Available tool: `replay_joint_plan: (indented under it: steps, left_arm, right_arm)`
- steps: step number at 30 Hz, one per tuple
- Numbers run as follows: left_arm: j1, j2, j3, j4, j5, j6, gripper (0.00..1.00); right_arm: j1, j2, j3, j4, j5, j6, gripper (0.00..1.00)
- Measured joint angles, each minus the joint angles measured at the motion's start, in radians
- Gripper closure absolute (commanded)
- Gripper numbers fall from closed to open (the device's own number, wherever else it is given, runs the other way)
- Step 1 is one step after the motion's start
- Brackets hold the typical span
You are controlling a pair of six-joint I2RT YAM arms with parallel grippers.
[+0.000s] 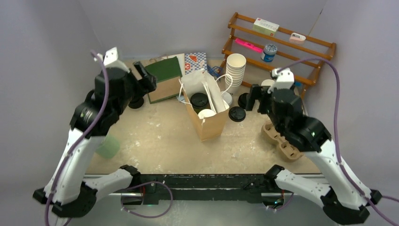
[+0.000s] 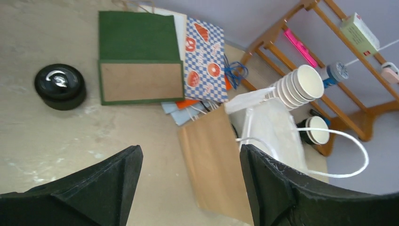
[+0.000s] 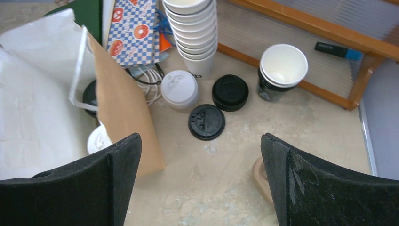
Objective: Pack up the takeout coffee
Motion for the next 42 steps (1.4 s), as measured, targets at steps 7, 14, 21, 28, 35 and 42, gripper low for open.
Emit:
replay_joint_plan:
  steps: [7,14,21,28,35,42]
  left_arm:
    - [0.002,-0.28,-0.478,0.279,-0.125,0.169,0.2]
    - [0.002,-0.298,-0.806,0.507,-0.201,0.298,0.12]
    - [0.004,-0.274,-1.047,0.765,-0.332,0.382,0.08]
    - [0.066,-0.123,-1.196,1.053,-0.392,0.47,0.06]
    - [0.17,0.069,-1.298,1.374,-0.379,0.599,0.05]
    - [0.247,0.191,-1.39,1.678,-0.323,0.702,0.05]
  right_arm:
    - [0.0,-0.262,-0.434,0.272,0.034,-0.077,0.03]
    - [-0.018,-0.232,-0.721,0.499,0.063,-0.06,0.08]
    - [-0.222,-0.194,-0.956,0.842,0.017,-0.05,0.13]
    - [-0.406,0.033,-1.038,1.158,-0.126,-0.075,0.11]
    - [-0.496,0.273,-1.094,1.446,-0.214,-0.142,0.11]
    - [-0.575,0.393,-1.121,1.687,-0.294,-0.188,0.12]
